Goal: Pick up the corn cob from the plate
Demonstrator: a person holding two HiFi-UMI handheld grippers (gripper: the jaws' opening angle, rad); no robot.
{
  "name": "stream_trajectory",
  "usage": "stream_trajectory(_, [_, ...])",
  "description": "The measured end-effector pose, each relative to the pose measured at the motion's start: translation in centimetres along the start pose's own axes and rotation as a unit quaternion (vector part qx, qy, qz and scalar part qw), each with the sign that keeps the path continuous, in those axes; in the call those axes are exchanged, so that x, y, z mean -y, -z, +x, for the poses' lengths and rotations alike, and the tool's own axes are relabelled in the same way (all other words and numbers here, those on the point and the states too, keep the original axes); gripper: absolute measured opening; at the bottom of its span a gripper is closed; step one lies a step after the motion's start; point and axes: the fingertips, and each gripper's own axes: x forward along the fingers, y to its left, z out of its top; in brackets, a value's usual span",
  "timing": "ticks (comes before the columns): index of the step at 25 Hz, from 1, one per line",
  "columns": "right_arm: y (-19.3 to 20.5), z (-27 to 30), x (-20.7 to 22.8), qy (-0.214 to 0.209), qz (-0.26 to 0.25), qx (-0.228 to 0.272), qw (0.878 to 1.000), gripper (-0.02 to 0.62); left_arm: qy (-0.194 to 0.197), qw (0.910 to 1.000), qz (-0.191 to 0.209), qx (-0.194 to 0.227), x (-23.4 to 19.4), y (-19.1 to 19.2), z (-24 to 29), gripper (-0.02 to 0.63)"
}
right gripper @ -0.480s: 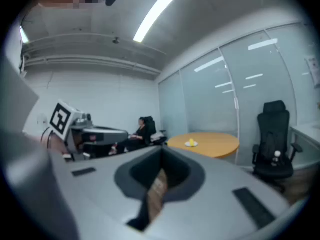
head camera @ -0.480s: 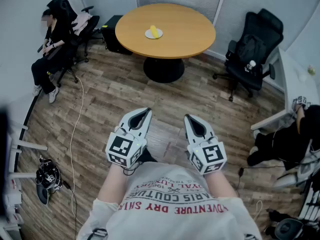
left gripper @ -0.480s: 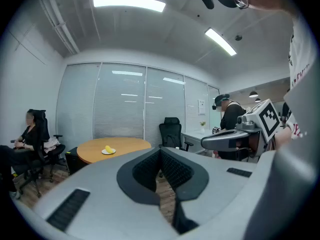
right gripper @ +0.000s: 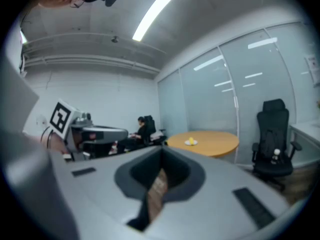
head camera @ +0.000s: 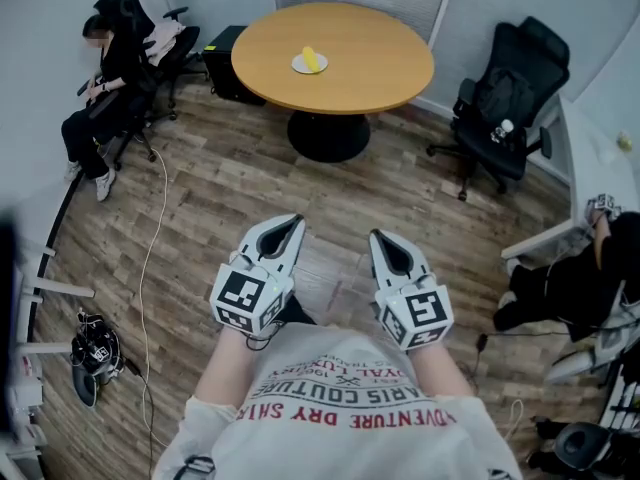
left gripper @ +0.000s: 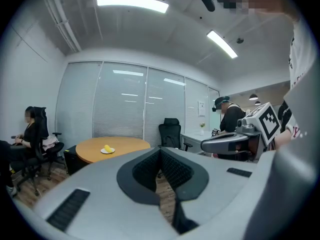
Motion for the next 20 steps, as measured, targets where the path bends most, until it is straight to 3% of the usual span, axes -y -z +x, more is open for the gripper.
stream_trajectory(10, [1.6, 4.3, 0.6, -0.002, 0.029, -0.023, 0.999, 0.026, -0.002, 0.9996, -0.027, -0.005, -4.2, 1.7, 1.5, 0.031])
stream_trajectory(20, [-1.3, 17.9, 0.6, 0.011, 0.023, -0.031, 0.999, 0.026, -0.003, 0.9993, -0.036, 0.008, -18.0, 0.1, 5.3, 0.031])
